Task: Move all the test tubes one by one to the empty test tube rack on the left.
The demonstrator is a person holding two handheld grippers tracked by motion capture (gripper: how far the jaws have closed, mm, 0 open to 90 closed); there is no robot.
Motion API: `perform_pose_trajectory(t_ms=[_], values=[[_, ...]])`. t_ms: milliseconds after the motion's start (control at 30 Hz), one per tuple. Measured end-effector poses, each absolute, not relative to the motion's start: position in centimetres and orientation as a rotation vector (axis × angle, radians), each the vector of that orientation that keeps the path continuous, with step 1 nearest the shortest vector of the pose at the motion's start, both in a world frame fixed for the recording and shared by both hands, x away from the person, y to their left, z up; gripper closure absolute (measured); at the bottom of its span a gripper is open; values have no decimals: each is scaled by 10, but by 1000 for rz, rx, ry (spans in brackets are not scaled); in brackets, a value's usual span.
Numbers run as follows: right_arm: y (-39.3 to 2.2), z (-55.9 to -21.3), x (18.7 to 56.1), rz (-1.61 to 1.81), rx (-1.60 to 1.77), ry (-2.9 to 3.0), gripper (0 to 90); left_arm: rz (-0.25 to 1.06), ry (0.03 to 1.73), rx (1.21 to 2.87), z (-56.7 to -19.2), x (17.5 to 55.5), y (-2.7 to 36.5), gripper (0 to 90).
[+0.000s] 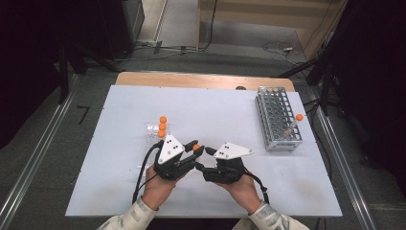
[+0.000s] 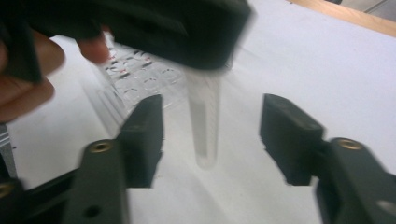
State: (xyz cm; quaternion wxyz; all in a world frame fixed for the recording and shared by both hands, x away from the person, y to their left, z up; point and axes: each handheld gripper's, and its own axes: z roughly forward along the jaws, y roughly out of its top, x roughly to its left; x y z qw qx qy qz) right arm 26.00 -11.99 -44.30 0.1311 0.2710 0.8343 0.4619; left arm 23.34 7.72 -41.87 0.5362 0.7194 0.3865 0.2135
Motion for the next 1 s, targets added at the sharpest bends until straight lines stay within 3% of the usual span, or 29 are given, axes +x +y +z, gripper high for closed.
perform_pose_trajectory(t_ms=[133,1000], values=[[-125,-443,262,1339,818,2429,257,519,930,1688,-414,234,85,699],[-167,-446,274,1278,946,2341,222,635,1063,1568,-386,229,149,697]])
